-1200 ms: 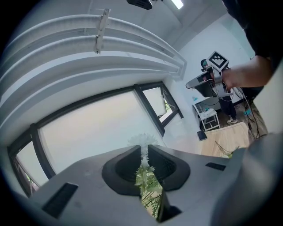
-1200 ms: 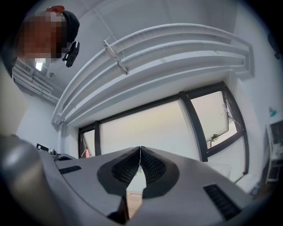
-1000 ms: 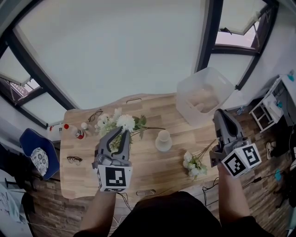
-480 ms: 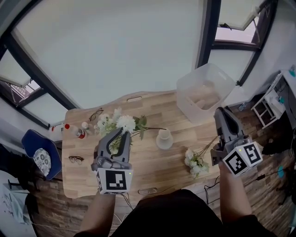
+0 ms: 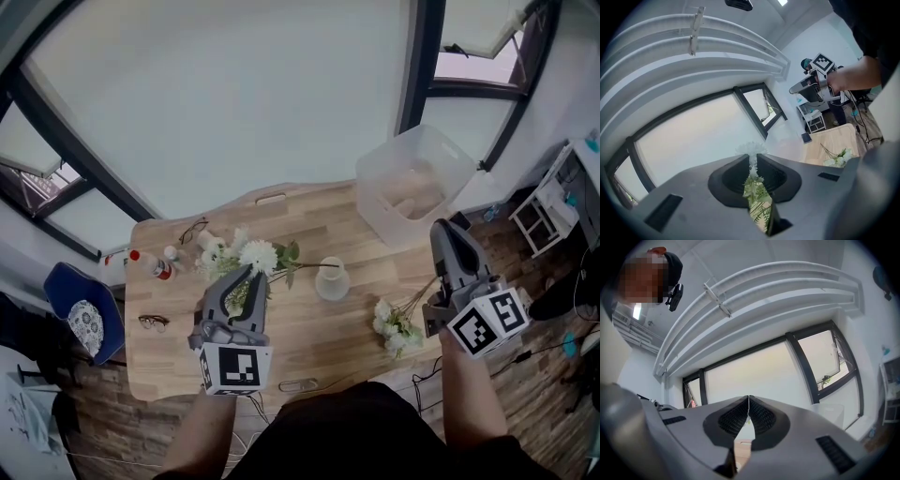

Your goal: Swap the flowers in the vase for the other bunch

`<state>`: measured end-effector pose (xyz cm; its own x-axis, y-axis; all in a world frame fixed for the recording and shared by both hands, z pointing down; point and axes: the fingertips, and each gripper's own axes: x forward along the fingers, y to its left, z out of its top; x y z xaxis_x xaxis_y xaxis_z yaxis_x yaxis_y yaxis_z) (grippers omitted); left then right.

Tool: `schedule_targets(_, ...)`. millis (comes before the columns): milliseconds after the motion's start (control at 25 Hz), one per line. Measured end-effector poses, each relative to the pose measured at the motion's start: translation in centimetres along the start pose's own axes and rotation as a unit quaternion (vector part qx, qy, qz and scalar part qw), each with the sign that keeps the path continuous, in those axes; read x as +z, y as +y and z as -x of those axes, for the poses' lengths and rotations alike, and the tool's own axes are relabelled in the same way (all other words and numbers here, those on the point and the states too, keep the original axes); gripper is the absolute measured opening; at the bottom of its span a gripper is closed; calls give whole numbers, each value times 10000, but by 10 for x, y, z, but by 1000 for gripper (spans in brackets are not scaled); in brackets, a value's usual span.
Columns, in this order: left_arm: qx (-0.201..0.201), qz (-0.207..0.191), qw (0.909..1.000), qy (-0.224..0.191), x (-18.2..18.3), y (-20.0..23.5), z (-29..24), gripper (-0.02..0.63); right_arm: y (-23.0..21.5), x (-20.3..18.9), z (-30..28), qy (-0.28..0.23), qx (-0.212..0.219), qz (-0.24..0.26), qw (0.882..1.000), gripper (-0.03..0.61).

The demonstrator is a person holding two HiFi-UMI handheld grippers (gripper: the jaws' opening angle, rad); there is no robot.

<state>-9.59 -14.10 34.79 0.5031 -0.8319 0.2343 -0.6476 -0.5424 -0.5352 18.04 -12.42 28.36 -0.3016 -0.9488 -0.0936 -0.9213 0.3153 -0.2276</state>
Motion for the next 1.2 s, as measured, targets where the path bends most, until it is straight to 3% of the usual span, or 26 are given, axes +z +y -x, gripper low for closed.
schedule_targets(1200, -879, -286, 9957, -43, 19, -67, -63, 51, -44, -37, 23, 343, -273, -478, 9979, 29)
